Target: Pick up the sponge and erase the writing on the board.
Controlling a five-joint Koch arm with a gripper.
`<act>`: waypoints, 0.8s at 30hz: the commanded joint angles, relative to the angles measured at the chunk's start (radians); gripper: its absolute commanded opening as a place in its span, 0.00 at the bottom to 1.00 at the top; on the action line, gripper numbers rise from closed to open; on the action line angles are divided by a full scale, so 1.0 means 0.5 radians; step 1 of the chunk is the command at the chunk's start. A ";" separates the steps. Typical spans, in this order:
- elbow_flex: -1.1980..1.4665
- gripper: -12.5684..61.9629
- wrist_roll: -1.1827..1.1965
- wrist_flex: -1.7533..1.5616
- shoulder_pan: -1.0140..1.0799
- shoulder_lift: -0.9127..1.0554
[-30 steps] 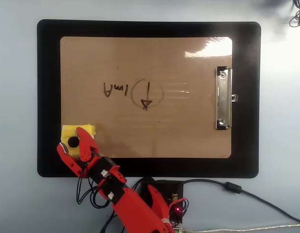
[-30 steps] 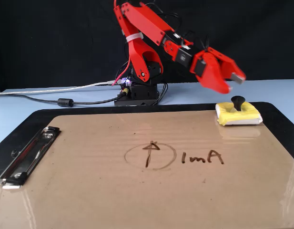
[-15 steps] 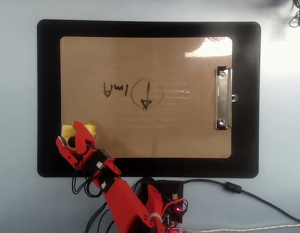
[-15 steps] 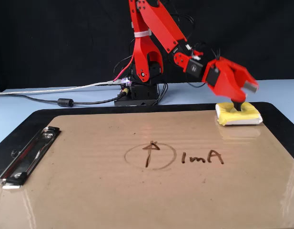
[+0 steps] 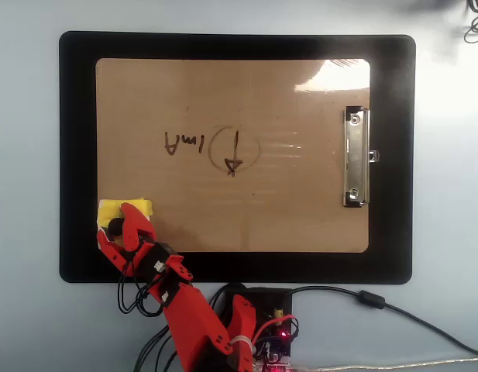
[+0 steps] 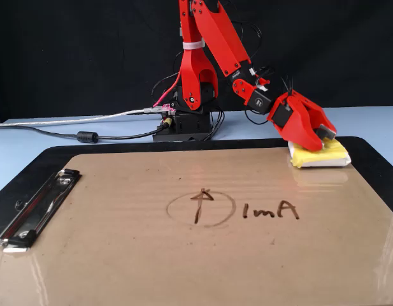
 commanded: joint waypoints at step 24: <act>0.080 0.59 0.086 -0.224 -0.052 -0.187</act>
